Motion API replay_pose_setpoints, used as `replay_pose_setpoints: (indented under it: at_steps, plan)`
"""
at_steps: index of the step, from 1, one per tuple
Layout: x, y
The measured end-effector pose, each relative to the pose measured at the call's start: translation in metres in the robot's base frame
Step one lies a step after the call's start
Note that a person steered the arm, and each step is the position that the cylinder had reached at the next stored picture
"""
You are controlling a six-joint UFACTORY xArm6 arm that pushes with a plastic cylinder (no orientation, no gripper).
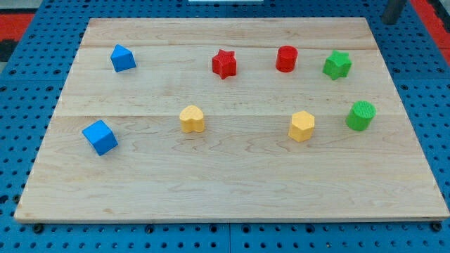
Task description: Point your arm at the green star
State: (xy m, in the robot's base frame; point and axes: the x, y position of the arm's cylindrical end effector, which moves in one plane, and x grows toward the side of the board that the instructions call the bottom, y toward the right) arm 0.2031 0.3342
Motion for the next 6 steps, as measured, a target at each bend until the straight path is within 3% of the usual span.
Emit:
replay_pose_setpoints:
  at_steps: [4, 6]
  plan:
    - [-0.011, 0.008]
    - [0.102, -0.005]
